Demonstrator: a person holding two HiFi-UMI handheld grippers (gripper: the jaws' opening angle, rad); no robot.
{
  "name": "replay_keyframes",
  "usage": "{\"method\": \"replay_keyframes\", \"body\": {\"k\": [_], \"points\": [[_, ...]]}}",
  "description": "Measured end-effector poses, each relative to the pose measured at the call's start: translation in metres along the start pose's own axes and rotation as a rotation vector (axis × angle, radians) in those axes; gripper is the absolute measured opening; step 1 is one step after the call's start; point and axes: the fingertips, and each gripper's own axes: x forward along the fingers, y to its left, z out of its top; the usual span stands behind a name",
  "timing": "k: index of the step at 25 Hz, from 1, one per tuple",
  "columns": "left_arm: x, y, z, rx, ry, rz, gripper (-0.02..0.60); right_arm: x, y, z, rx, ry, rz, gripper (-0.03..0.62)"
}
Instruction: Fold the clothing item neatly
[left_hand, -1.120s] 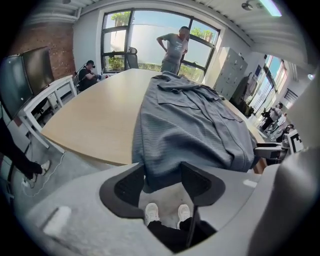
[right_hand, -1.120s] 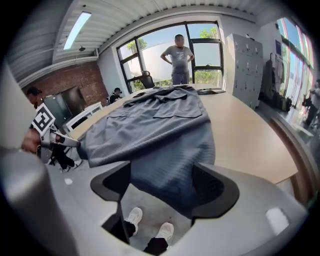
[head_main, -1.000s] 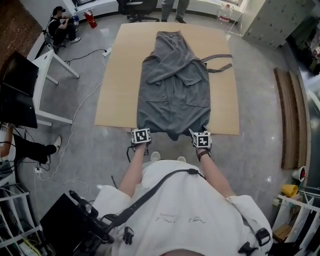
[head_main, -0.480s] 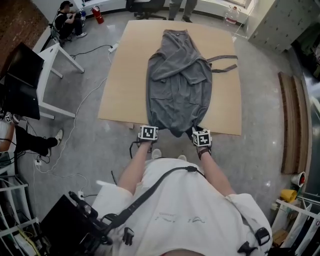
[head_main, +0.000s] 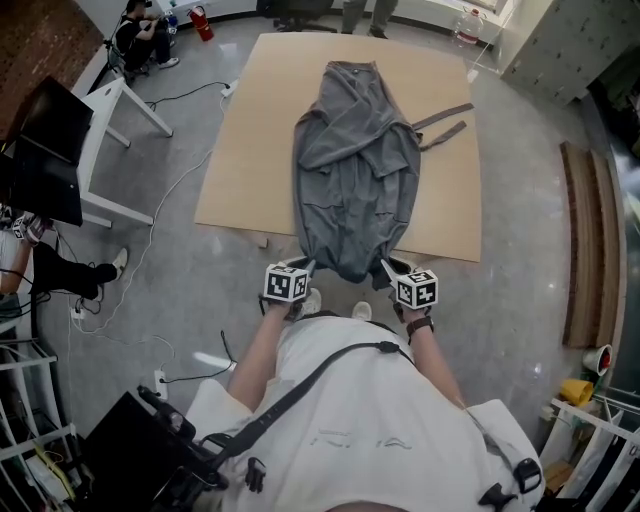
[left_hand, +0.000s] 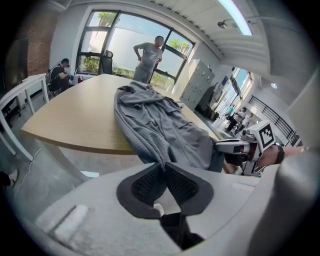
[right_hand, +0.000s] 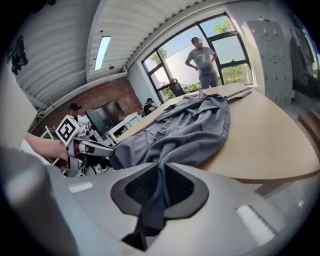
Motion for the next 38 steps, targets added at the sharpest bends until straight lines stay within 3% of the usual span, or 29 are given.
{"method": "replay_keyframes", "body": {"k": [7, 12, 17, 28, 38], "points": [[-0.034, -0.049, 0.002, 0.069, -0.048, -0.049, 0.038, -0.053, 0.019, -0.001, -0.009, -0.044, 0.084, 0.04], [-0.05, -0.073, 0.011, 0.105, -0.086, -0.015, 0.038, -0.083, 0.026, 0.011, -0.067, -0.095, 0.101, 0.041], [-0.065, -0.091, 0.04, 0.104, -0.175, 0.01, 0.038, -0.096, 0.032, 0.041, -0.14, -0.153, 0.128, 0.041], [-0.091, -0.093, 0.133, 0.095, -0.346, 0.058, 0.037, -0.108, 0.027, 0.135, -0.124, -0.317, 0.171, 0.04], [-0.079, -0.043, 0.269, 0.052, -0.48, -0.015, 0.037, -0.063, -0.005, 0.26, -0.123, -0.425, 0.13, 0.041]]}}
